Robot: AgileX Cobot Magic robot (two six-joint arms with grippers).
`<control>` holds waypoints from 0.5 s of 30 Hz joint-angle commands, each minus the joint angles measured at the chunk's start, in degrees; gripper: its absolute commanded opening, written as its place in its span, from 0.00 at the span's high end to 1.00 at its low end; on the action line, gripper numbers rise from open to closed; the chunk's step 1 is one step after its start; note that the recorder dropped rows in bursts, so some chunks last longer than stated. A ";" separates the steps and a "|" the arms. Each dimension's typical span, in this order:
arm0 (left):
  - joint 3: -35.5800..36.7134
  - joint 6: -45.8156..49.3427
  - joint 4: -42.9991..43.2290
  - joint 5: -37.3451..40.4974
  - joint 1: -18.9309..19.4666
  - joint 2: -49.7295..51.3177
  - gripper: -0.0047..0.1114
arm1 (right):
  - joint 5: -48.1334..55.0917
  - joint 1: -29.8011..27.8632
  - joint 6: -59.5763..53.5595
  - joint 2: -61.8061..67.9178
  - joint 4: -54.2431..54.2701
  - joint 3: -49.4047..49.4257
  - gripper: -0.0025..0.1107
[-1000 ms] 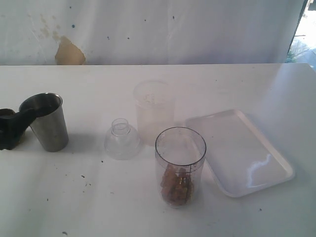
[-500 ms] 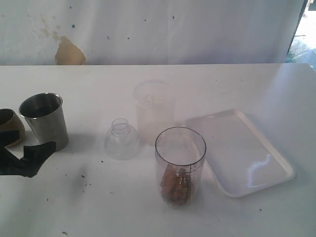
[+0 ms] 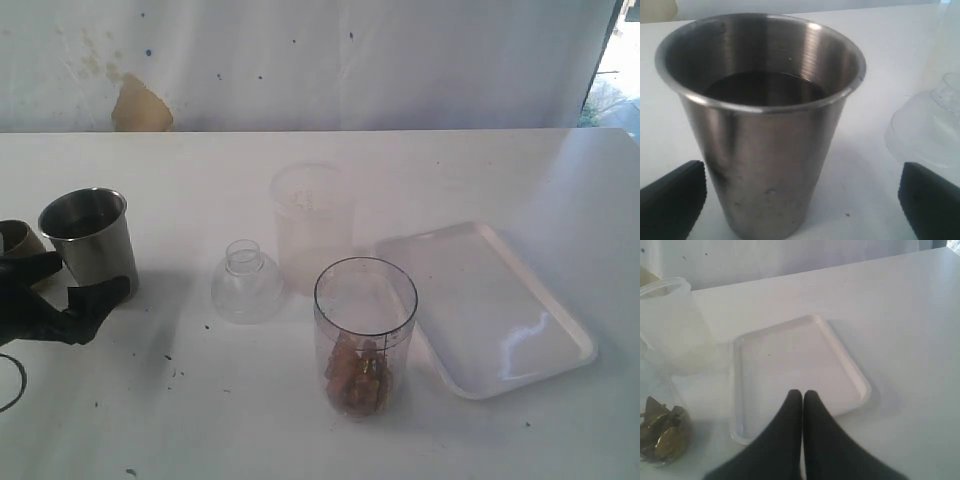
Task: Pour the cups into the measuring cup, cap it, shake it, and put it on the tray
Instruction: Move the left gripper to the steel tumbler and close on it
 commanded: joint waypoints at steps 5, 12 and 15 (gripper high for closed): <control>-4.99 0.23 1.39 -1.18 -0.20 3.79 0.06 | -0.13 -0.48 0.01 -0.27 -0.34 0.25 0.98; -10.00 0.01 2.48 -0.60 -0.20 4.93 0.06 | -0.13 -0.48 0.01 -0.27 -0.34 0.25 0.98; -11.22 -0.13 2.48 -0.60 -0.20 4.93 0.06 | -0.13 -0.48 0.01 -0.27 -0.34 0.25 0.98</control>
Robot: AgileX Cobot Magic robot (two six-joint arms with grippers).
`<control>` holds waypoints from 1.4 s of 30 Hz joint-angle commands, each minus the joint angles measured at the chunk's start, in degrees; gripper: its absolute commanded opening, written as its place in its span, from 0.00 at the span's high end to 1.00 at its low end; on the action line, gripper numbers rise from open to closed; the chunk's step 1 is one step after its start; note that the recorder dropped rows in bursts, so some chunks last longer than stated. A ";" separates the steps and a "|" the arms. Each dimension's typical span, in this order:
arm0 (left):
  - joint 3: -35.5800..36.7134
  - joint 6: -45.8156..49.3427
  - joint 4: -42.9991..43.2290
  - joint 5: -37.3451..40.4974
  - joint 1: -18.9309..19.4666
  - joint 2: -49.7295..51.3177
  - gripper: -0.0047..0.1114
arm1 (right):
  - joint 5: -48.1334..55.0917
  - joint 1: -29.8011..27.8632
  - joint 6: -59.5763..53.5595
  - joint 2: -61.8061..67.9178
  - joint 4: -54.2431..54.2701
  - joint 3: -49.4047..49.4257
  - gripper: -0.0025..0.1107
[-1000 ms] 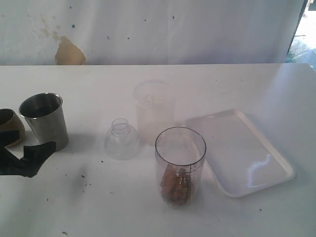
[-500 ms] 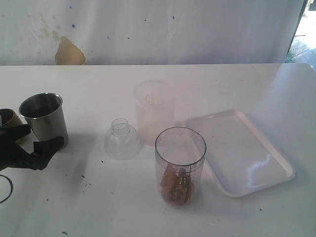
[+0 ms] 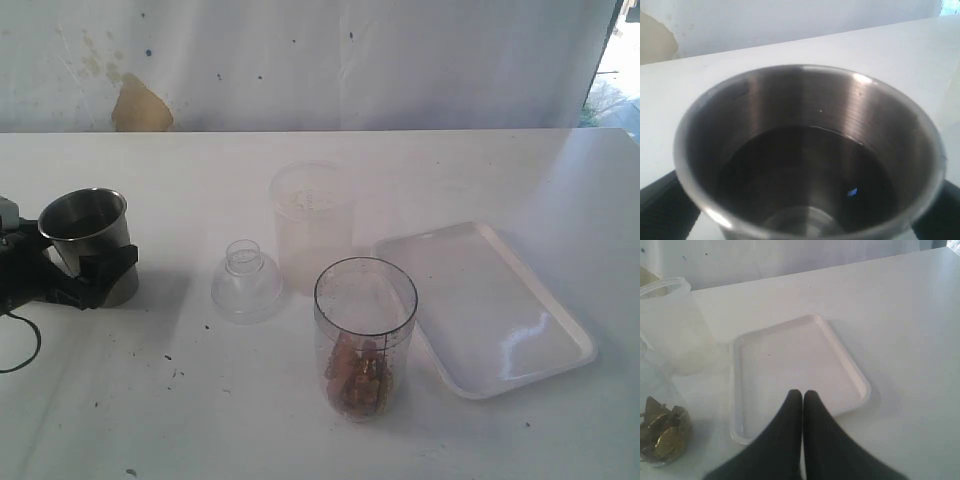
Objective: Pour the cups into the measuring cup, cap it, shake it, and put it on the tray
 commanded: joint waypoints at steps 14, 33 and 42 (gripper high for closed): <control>-2.83 -0.30 1.38 -0.73 -0.20 4.45 0.06 | -0.13 -0.48 0.01 -0.27 -0.34 0.25 0.98; -4.18 -0.27 4.51 -3.12 -0.20 5.26 0.06 | -0.13 -0.48 0.01 -0.27 -0.34 0.25 0.98; -4.27 -0.27 1.84 -3.12 -0.20 5.26 0.06 | -0.13 -0.48 0.01 -0.27 -0.34 0.25 0.98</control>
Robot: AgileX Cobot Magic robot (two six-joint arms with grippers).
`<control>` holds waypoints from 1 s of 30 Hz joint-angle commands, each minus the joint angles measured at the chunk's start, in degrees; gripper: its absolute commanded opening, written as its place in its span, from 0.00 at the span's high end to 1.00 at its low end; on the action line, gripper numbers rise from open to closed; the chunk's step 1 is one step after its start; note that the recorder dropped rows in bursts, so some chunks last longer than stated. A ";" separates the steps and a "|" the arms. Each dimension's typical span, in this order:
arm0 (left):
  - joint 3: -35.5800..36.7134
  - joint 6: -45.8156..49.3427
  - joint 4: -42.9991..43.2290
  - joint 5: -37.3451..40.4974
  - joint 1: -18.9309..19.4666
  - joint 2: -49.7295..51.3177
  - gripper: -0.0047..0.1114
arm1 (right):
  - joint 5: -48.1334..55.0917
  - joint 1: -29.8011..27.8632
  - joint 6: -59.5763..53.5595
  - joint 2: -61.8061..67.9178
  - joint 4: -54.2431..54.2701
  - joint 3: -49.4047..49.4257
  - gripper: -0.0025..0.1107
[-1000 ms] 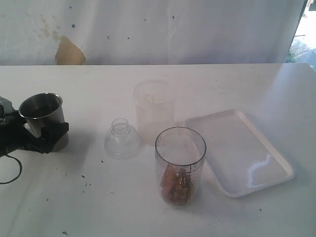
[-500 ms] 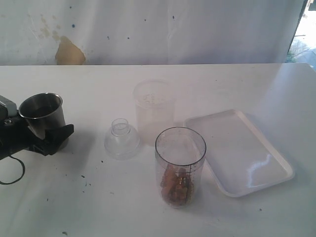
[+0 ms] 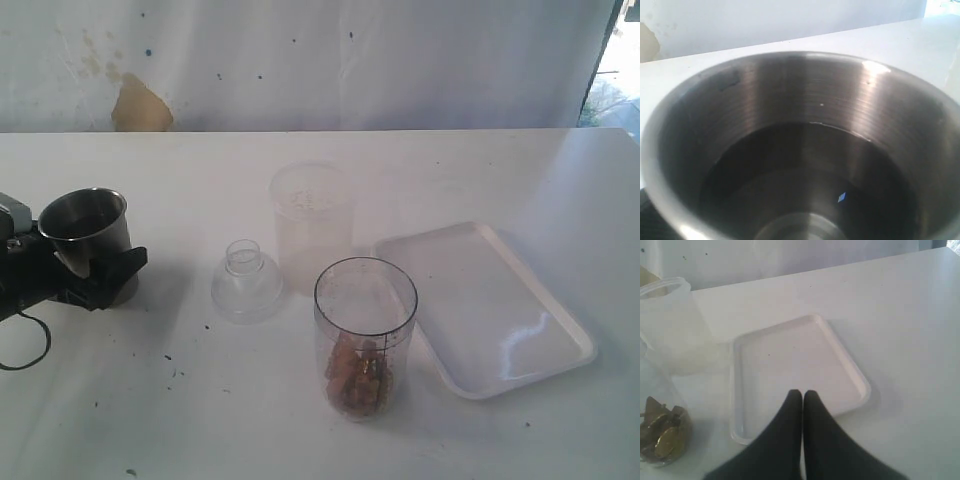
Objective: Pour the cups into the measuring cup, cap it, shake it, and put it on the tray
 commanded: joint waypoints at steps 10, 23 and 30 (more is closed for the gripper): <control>-2.22 -2.73 0.83 -0.79 -0.20 0.02 0.06 | -0.13 -0.48 0.01 -0.27 -0.34 0.25 0.98; -3.13 -4.83 3.07 1.03 -0.20 0.02 0.06 | -0.13 -0.48 0.01 -0.27 -0.34 0.25 0.98; -3.13 -4.83 3.21 1.15 -0.20 0.02 0.06 | -0.13 -0.48 0.01 -0.27 -0.34 0.25 0.98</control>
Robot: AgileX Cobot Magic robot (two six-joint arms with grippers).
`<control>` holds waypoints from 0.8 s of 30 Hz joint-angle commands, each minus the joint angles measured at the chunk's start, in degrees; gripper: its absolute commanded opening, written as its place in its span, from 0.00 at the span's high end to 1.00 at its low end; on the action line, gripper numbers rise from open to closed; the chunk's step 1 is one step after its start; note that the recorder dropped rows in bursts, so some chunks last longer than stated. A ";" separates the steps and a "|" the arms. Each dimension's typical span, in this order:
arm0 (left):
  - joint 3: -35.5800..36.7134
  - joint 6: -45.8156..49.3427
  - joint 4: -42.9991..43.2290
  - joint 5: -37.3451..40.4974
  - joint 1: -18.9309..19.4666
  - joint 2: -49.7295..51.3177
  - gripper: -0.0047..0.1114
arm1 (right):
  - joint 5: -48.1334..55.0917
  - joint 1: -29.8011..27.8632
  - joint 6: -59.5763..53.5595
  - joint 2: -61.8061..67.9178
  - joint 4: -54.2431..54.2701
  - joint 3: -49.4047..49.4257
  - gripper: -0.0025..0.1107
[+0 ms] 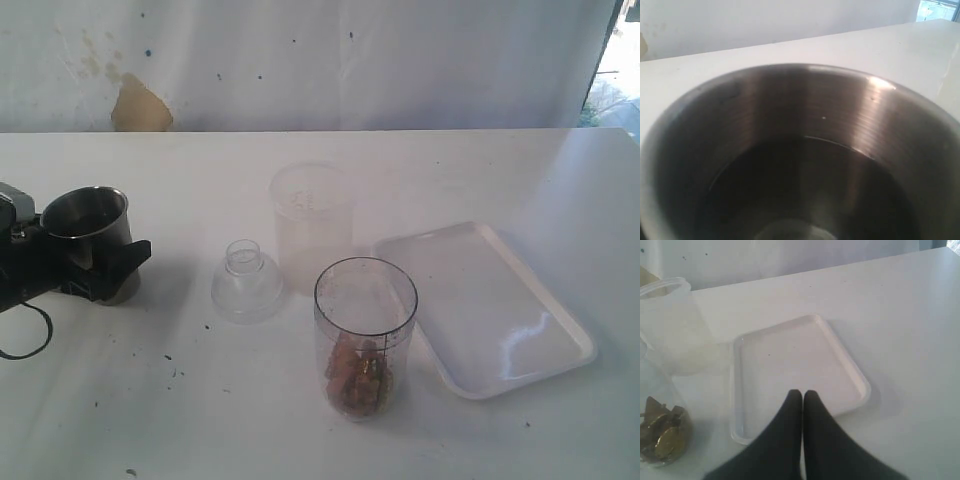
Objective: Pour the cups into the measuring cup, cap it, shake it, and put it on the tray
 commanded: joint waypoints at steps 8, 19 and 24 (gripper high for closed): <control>-0.34 -0.40 0.27 -0.96 -0.12 0.02 0.06 | -0.13 -0.48 0.01 -0.27 -0.34 0.25 0.98; -0.34 -2.48 4.77 -0.70 -0.12 0.02 0.63 | -0.13 -0.48 0.01 -0.27 -0.34 0.25 0.98; -0.34 -3.28 7.62 -1.40 -0.12 0.02 0.95 | -0.13 -0.48 0.01 -0.27 -0.34 0.25 0.98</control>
